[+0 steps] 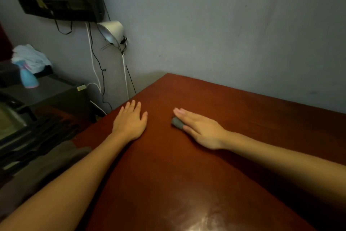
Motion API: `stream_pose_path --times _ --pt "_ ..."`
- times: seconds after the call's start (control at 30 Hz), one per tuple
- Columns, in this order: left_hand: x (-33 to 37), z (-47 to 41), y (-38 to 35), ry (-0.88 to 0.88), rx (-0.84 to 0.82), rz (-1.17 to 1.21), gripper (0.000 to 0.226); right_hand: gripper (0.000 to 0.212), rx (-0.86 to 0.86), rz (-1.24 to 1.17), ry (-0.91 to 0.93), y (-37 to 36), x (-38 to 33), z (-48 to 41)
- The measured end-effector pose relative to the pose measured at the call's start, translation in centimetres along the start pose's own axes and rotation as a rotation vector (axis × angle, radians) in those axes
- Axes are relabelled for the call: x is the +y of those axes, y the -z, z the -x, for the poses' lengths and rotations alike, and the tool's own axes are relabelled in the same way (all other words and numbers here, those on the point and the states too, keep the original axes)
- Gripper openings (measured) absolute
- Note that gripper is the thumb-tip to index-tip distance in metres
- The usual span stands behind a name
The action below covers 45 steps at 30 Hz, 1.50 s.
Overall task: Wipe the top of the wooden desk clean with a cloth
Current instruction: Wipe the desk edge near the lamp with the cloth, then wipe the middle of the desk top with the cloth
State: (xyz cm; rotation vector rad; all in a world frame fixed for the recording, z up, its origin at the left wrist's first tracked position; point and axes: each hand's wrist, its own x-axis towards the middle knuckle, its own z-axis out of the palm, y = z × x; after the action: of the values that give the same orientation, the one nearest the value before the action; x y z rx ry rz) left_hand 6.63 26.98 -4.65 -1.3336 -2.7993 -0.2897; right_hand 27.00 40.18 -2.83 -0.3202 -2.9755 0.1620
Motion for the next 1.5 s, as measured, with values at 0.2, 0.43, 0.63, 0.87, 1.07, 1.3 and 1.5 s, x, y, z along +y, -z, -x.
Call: stream_pose_path --times 0.2,0.43,0.63,0.87,1.07,1.3,1.5 --pt "0.5 1.0 0.3 0.009 -0.010 0.000 0.058 0.052 -0.045 -0.042 -0.246 2.3 5.2 5.9" --pt "0.2 4.6 0.5 -0.119 -0.060 -0.016 0.058 0.056 0.013 0.023 -0.546 1.1 8.0 -1.0" --pt "-0.5 8.3 1.4 -0.203 -0.080 -0.012 0.057 0.054 -0.019 0.005 -0.332 -0.2 -0.1 -3.1" --pt "-1.7 11.9 1.9 -0.272 -0.093 0.004 0.055 0.054 -0.035 0.015 0.042 -0.9 -9.8 3.6" --pt "-4.0 16.1 2.6 -0.381 -0.089 0.011 0.053 0.054 -0.128 -0.061 0.070 0.7 -10.3 11.2" --pt "-5.4 18.4 2.6 -0.407 -0.059 0.024 0.052 0.053 -0.072 -0.007 -0.349 1.1 -5.5 6.9" --pt "-5.3 18.5 2.6 -0.388 -0.064 0.020 0.052 0.054 -0.028 -0.015 -0.299 -0.9 -12.5 2.6"
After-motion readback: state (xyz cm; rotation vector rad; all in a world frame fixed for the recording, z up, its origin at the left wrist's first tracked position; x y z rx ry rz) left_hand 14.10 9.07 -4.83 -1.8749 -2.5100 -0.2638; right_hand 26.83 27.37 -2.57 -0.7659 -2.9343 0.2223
